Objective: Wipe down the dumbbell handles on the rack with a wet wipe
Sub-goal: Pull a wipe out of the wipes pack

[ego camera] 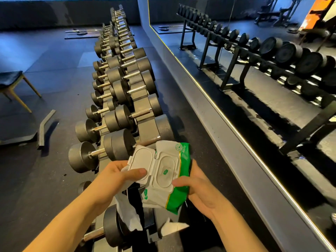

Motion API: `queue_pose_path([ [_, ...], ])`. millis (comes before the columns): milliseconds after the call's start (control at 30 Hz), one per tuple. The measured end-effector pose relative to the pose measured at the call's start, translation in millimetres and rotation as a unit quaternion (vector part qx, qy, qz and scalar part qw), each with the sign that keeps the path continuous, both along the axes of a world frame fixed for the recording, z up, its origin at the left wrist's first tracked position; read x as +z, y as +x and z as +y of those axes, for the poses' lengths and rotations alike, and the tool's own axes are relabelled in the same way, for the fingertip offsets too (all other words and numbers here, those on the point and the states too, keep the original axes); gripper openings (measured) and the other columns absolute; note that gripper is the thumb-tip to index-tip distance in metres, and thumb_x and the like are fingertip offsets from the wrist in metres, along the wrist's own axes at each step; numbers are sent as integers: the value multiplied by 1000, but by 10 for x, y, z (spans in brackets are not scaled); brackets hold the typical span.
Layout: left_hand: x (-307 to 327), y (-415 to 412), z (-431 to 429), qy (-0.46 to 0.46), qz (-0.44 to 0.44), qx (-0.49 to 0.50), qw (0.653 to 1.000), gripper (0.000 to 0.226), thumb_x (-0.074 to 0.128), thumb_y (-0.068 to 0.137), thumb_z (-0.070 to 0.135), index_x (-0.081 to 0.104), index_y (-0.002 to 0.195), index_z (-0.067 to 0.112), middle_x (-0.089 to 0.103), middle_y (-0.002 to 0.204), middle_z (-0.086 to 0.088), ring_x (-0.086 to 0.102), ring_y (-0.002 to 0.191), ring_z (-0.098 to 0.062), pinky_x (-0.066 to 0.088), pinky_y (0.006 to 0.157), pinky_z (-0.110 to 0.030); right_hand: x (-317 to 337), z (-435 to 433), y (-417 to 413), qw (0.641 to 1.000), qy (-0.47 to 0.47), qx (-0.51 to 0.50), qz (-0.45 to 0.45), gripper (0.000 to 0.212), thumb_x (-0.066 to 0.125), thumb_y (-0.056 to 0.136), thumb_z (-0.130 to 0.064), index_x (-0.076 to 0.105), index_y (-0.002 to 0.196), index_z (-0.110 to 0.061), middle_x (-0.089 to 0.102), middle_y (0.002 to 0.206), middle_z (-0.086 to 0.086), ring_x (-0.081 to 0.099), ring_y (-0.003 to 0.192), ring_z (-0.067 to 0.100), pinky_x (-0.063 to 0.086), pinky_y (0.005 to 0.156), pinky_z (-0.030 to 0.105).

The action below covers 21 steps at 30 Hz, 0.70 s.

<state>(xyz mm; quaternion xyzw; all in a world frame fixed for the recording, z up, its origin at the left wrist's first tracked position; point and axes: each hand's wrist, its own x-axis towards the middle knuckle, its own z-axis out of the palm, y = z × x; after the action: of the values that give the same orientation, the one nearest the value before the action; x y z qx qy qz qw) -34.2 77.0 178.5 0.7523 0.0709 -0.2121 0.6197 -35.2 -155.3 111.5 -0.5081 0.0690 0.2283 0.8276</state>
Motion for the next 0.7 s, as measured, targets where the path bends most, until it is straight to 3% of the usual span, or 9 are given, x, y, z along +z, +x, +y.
queue_pose_path([
  [100, -5, -4, -30, -4, 1, -12, 1000, 24, 68, 91, 14, 82, 76, 26, 79, 94, -2, 70, 74, -4, 42, 77, -30, -24, 72, -19, 999, -36, -30, -4, 85, 85, 71, 4, 45, 141, -25, 71, 125, 8, 68, 117, 27, 51, 105, 52],
  [200, -33, 2, -31, 13, -2, -32, 999, 11, 71, 89, 18, 82, 89, 16, 79, 99, -5, 72, 85, -12, 47, 84, -33, -62, 137, -1, 995, -40, -87, 4, 77, 90, 70, -7, 55, 138, -15, 73, 121, 12, 70, 112, 30, 53, 102, 52],
  [333, -54, 31, -23, 49, -22, -46, 997, 20, 74, 88, 23, 78, 102, 9, 78, 102, -2, 72, 96, -17, 52, 96, -38, -55, 138, 0, 991, -44, -124, 13, 56, 85, 76, -6, 65, 128, -6, 74, 115, 16, 71, 108, 34, 54, 100, 52],
  [533, -72, 15, -77, 130, -104, -73, 983, 10, 74, 90, 18, 77, 100, 20, 79, 93, 10, 74, 87, -8, 53, 79, -23, -55, 179, -8, 984, -87, -157, 19, 42, 81, 79, 0, 71, 119, -11, 77, 107, 10, 74, 101, 28, 57, 95, 49],
  [633, -40, -27, -133, 113, -139, -85, 980, 21, 71, 88, 38, 78, 94, 18, 76, 83, 8, 70, 76, -6, 50, 72, -19, -70, 200, -2, 979, -107, -175, 18, 42, 80, 81, 0, 70, 120, -12, 78, 107, 8, 74, 101, 26, 58, 94, 49],
  [700, -28, 19, -195, 56, -105, -27, 993, 36, 63, 90, 48, 79, 82, 17, 73, 77, 0, 70, 89, -17, 45, 75, -23, -61, 186, 8, 976, -113, -184, 23, 37, 78, 86, -4, 70, 121, -12, 78, 106, 7, 75, 99, 24, 60, 90, 45],
])
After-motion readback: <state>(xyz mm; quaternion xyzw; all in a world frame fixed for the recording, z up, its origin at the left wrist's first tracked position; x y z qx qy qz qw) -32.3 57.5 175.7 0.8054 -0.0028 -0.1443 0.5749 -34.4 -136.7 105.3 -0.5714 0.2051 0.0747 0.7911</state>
